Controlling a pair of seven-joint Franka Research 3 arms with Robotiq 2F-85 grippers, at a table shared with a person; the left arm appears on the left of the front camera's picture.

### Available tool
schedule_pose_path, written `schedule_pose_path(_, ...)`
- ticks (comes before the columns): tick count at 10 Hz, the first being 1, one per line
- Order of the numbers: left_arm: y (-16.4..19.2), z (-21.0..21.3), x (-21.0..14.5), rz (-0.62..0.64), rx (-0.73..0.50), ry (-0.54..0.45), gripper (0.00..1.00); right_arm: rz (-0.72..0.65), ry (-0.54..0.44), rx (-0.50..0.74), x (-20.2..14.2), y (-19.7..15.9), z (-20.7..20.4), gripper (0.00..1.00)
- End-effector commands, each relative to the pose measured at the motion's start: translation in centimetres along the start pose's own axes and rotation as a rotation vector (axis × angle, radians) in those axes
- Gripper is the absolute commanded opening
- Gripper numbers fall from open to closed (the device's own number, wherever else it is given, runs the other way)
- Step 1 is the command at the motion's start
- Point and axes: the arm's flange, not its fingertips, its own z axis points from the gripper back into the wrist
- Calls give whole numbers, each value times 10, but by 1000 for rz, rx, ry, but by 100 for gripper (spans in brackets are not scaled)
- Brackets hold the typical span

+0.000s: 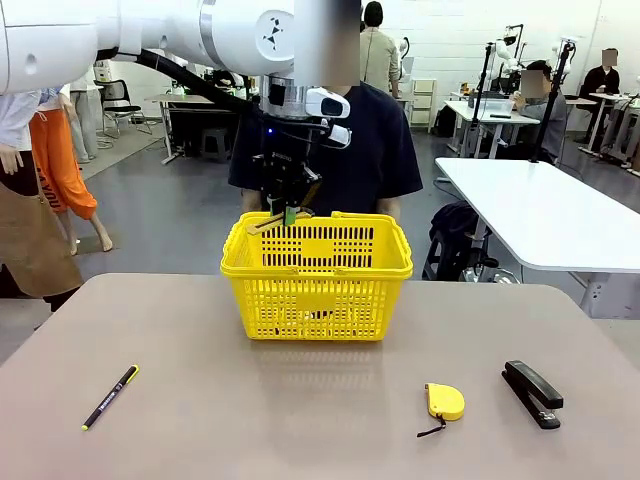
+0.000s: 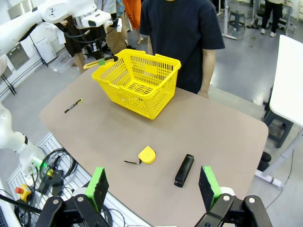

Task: Place the items the person wants into the basket.
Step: Pick up the item the person points to and place it in the Market Basket.

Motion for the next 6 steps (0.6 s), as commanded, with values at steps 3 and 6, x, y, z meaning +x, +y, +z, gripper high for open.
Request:
schedule_pose_path(3, 0, 0, 0, 0, 0, 0, 27, -9, 15, -5, 0, 0, -1, 100)
schedule_pose_path(6, 0, 0, 0, 0, 0, 0, 27, -9, 15, -5, 0, 0, -1, 100)
